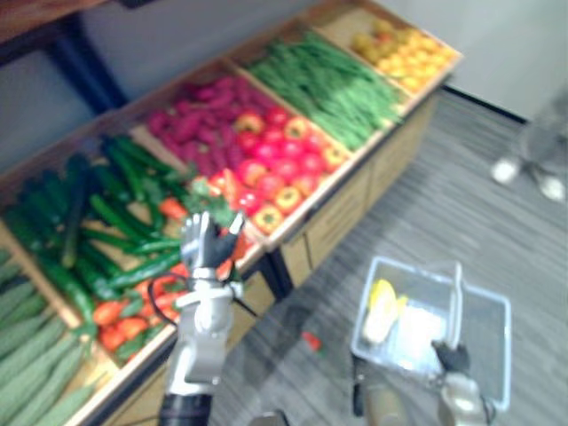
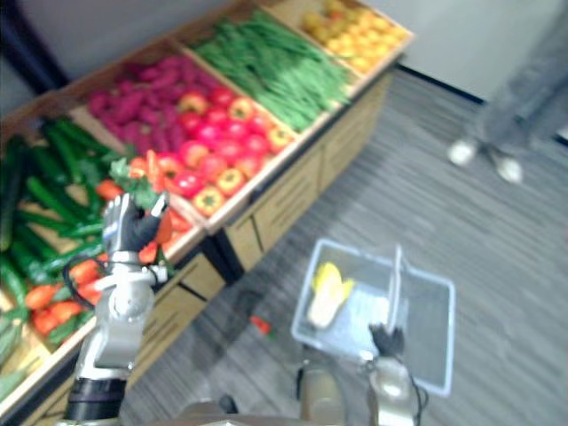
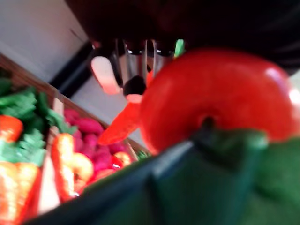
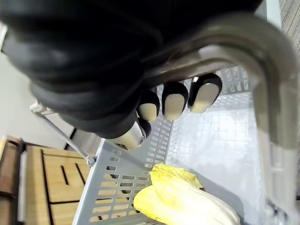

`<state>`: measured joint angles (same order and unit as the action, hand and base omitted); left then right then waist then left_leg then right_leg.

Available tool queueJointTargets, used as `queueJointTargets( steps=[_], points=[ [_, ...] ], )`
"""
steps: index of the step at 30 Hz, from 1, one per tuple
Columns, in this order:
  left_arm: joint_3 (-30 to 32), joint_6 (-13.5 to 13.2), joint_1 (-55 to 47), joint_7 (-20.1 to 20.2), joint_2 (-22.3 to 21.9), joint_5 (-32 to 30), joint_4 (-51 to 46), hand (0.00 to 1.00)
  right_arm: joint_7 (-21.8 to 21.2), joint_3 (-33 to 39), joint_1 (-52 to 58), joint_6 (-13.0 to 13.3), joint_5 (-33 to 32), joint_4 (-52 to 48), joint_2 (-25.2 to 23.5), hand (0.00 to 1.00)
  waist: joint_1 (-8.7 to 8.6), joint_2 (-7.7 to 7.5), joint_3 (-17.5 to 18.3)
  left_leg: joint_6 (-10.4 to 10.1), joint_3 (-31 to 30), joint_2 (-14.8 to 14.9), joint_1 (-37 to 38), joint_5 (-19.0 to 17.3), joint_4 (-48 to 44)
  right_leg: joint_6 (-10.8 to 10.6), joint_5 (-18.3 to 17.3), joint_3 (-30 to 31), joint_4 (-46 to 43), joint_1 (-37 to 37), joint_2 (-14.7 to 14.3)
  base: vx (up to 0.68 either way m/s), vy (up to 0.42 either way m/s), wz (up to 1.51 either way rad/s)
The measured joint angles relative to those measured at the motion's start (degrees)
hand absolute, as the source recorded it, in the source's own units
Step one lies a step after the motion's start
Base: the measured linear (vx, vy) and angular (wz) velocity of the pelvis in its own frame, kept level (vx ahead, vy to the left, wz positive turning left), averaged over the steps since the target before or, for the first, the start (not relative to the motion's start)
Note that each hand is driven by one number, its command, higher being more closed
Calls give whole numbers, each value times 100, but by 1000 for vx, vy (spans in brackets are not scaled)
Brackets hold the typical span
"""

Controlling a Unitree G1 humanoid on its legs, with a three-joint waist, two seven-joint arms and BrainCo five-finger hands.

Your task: Pick vegetable in the basket

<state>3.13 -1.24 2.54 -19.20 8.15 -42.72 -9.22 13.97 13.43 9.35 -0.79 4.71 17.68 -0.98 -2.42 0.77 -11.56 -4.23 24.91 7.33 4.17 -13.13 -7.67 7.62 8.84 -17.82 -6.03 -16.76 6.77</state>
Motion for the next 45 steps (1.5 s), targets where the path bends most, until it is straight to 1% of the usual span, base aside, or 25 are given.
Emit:
queueJointTargets(
  steps=[1, 2, 3, 4, 5, 6, 7, 8, 9, 10, 11, 13, 14, 15, 17, 18, 19, 21, 22, 24, 26, 29, 33, 37, 45],
  points=[
    [8, -15, -123, 68, -144, 33, -30, 100, 12, -89, -173, 14, -2, 12, 14, 100, 14, 25, -78, 11, 373, -55, 210, -3, 11, 25, -1030, -898, -1199, -182, 483, -126, 40, -135],
    [-35, -41, -472, 185, -272, 149, -187, 100, 14, -246, -267, 28, 14, 5, 16, 100, -5, 44, -76, 42, 691, -64, 356, -75, -70, 33, -1325, -1510, -1934, -152, 891, -138, 52, -142],
    [-65, -81, -647, 209, -347, 163, -272, 100, 11, -364, -292, 34, 31, -8, 14, 100, 50, 26, -58, 15, 908, -62, 420, -129, -113, 30, -1342, -1736, -2033, -72, 1009, -130, 9, -165],
    [-81, -130, -891, 214, -418, 184, -377, 100, -16, -629, -412, 33, 61, -23, 11, 100, 259, -20, -20, -49, 1384, -37, 494, -231, -190, -204, -1482, -2016, -1711, 26, 927, -93, -27, -192],
    [-92, -129, -1029, 248, -508, 217, -344, 100, -65, -845, -615, 30, 171, -38, -2, 100, 361, 77, 0, -13, 1769, 91, 486, -269, -115, -216, -1489, -2305, -1294, 55, 659, -74, -42, -199],
    [-128, -130, -1068, 297, -578, 222, -333, 100, -80, -960, -683, 29, 211, -84, 0, 100, 415, 130, 26, 4, 1962, 184, 479, -252, -45, -257, -1555, -2408, -1320, 21, 606, -23, -71, -160],
    [-264, -134, -1128, 394, -616, 256, -312, 100, -129, -1118, -696, 29, 223, -197, 0, 100, 382, 92, 40, -7, 2200, 217, 515, -247, -104, -205, -1627, -2187, -1960, -69, 766, 98, -174, -112],
    [-398, -165, -1123, 449, -695, 330, -191, 100, -220, -1232, -674, 7, 218, -219, 67, 100, 307, 92, 22, -135, 2290, 306, 563, -239, -359, -318, -1765, -1880, -1796, 25, 539, 142, -206, -91],
    [-449, -190, -1129, 479, -767, 347, -94, 100, -259, -1306, -658, -8, 218, -223, 106, 100, 280, 126, 35, -149, 2316, 453, 562, -228, -543, -290, -1706, -1782, -1602, 96, 349, 171, -203, -83],
    [-491, -210, -1137, 506, -857, 383, 13, 100, -304, -1494, -634, -9, 216, -234, 114, 100, 274, 140, 32, -138, 2304, 736, 533, -226, -1006, -220, -1604, -1660, -1289, 275, 69, 154, -210, -120],
    [-572, -280, -1139, 553, -890, 429, 165, 100, -368, -1686, -523, -27, 210, -406, 154, 100, 290, 120, 22, 1, 2035, 1233, 417, -264, -2052, -140, -1504, -1347, -864, 584, -337, 140, -193, -126],
    [-696, -370, -1144, 589, -890, 437, 296, 100, -451, -1854, -380, -26, 196, -674, 225, 100, 285, 122, 23, 136, 1257, 1353, 70, -377, -2811, -204, -1500, -1063, -636, 777, -563, 88, -116, -121],
    [-797, -378, -1180, 598, -910, 443, 346, 100, -464, -1931, -357, -24, 191, -937, 255, 100, 292, 112, 26, 103, 241, 1014, -399, -564, -2958, -311, -1426, -730, -412, 860, -680, 48, -42, -117],
    [-818, -384, -1202, 597, -920, 448, 348, 100, -467, -1962, -360, -21, 182, -1056, 262, 100, 315, 109, 25, 77, -130, 822, -544, -623, -2840, -357, -1381, -606, -317, 888, -709, 59, -11, -125],
    [-864, -382, -1292, 589, -921, 620, 383, 100, -483, -2122, -470, 17, 149, -1174, 305, 100, 439, 90, 26, 44, -1261, 172, -812, -701, -2122, -381, -1132, -112, 44, 1064, -782, 84, 36, -125],
    [-883, -374, -1367, 581, -920, 654, 392, 100, -500, -2191, -567, 19, 148, -1174, 312, 100, 447, 91, 27, 49, -1666, -53, -843, -667, -1686, -411, -1033, 94, 189, 1195, -806, 75, 67, -111],
    [-910, -373, -1405, 577, -918, 655, 398, 100, -514, -2235, -603, 22, 144, -1174, 322, 100, 452, 92, 38, 64, -1771, -116, -842, -592, -1449, -420, -996, 208, 237, 1240, -822, 77, 97, -94],
    [-1027, -377, -1417, 573, -928, 656, 493, 100, -586, -2301, -618, 29, 137, -1176, 357, 100, 475, 147, 104, 211, -1675, -139, -786, -99, -819, -449, -902, 468, 339, 1332, -903, 81, 116, -78],
    [-1106, -378, -1379, 580, -918, 656, 619, 100, -662, -2300, -592, 31, 97, -1180, 336, 100, 479, 152, 182, 185, -1540, -89, -718, 250, -601, -501, -875, 625, 394, 1330, -945, 125, 155, -67],
    [-1251, -376, -1309, 592, -904, 657, 814, 100, -747, -2303, -435, 32, -31, -1311, 301, 100, 426, 34, 289, 260, -1338, -215, -571, 372, -229, -613, -786, 769, 494, 1318, -866, 134, 176, -41],
    [-1448, -360, -1045, 619, -883, 658, 1099, 100, -783, -2282, -242, 31, -129, -1482, 288, 100, 396, -53, 299, 337, -1272, -365, -489, 493, -52, -638, -844, 827, 147, 1120, -706, 95, 229, -12],
    [-1704, -359, -714, 685, -784, 657, 1228, 100, -835, -2302, -154, 29, -262, -1508, 243, 100, 343, -85, 297, 395, -1261, -570, -463, 601, -33, -720, -997, 858, -351, 900, -464, 35, 201, 0],
    [-1840, -362, -597, 723, -776, 658, 1233, 100, -957, -2531, -57, 29, -291, -1651, 244, 100, 329, -107, 311, 463, -1285, -708, -300, 647, 281, -787, -982, 896, -82, 1029, -388, -9, 101, -4],
    [-2126, -363, -613, 849, -770, 659, 1395, 100, -1110, -2826, -52, 30, -296, -1732, 216, 100, 339, -135, 344, 527, -1307, -735, -289, 687, 523, -900, -690, 869, 541, 1220, -429, -43, 53, 3],
    [-2647, -360, -382, 957, -622, 660, 1760, 100, -1234, -3157, -20, 30, -293, -1710, 275, 100, 338, -161, 472, 533, -1306, -786, -300, 693, 567, -900, -268, 854, 1211, 1503, -431, -5, 13, -1]
  ],
)
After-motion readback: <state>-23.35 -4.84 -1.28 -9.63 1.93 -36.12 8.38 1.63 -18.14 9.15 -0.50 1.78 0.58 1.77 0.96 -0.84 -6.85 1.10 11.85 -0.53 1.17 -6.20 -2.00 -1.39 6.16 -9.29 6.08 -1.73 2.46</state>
